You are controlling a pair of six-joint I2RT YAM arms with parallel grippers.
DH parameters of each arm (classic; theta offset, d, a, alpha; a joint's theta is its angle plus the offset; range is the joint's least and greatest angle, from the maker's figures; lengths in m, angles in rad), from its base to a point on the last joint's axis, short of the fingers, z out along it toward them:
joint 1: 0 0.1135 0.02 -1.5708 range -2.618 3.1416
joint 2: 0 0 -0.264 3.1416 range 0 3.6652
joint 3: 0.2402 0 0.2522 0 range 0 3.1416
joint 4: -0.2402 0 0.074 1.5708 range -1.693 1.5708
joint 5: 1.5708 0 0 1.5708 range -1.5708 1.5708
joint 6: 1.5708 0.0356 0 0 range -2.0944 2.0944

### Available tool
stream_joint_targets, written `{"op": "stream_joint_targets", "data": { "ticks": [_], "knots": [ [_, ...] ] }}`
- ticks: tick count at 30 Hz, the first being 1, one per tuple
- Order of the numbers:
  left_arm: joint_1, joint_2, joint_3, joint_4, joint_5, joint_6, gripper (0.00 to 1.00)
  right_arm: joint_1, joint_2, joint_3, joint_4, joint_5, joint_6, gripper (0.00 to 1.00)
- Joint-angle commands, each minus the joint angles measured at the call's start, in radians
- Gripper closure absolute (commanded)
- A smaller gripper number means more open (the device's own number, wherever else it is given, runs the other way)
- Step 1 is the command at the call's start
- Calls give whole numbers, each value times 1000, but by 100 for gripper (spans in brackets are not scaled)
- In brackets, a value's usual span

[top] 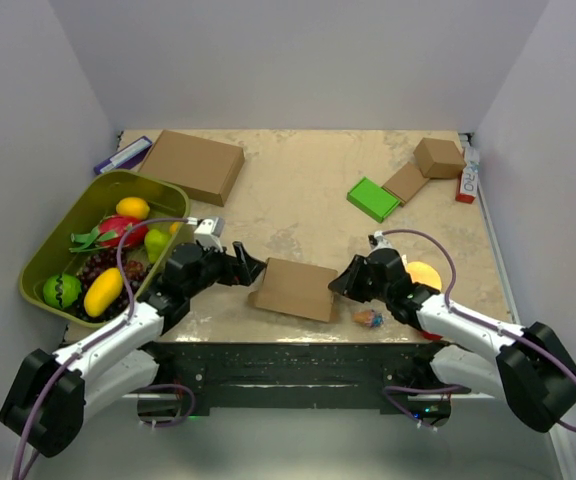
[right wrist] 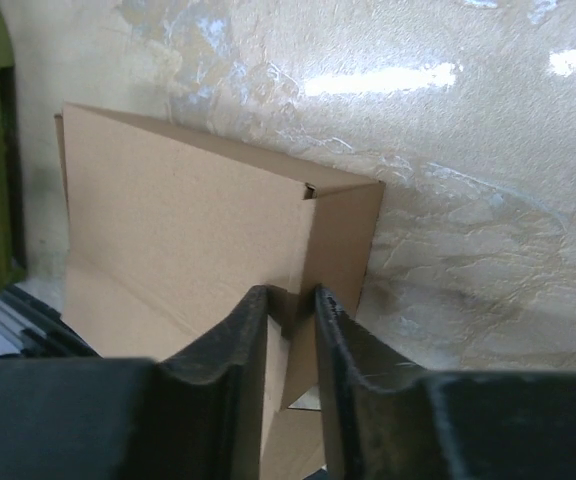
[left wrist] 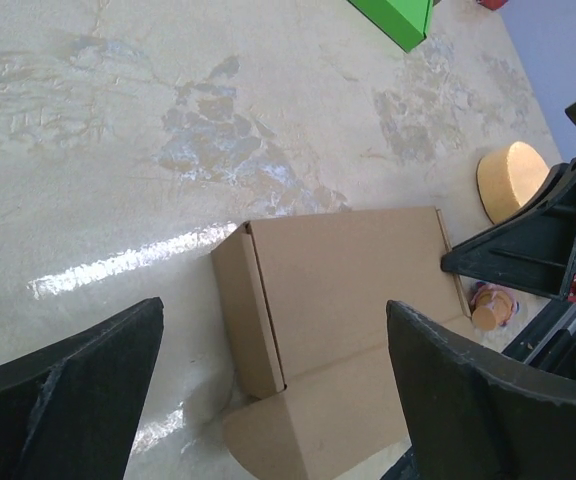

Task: Fold the paper box

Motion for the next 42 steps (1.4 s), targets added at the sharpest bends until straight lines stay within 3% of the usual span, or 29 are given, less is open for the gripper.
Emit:
{"op": "stream_joint_targets", "data": {
  "ticks": [1,6,13,29,31,36,39,40,42],
  "knots": [
    [24,-20,0,-6,50,-37,3,-28,-6,-54,-8,-58,-8,83],
    [28,-10,-4,5,76,-59,3,-42,-33,-77,37,-94,11,100],
    [39,-27,-55,37,122,-138,2,-103,-44,-103,28,-112,10,100],
    [22,272,-189,546,314,-329,4,-119,-15,-120,83,-127,-7,100],
    [10,326,-196,639,323,-364,7,-120,-17,-120,86,-129,-16,100],
    [-44,395,-172,759,321,-415,36,-120,-47,-98,69,-128,-80,100],
    [-50,391,-164,762,303,-429,55,-119,-95,-68,40,-123,-140,87],
    [-49,388,-163,756,298,-430,59,-119,-112,-60,22,-123,-157,68],
    [-49,378,-147,720,300,-432,65,-114,-170,-22,-4,-112,-214,50]
  ]
}}
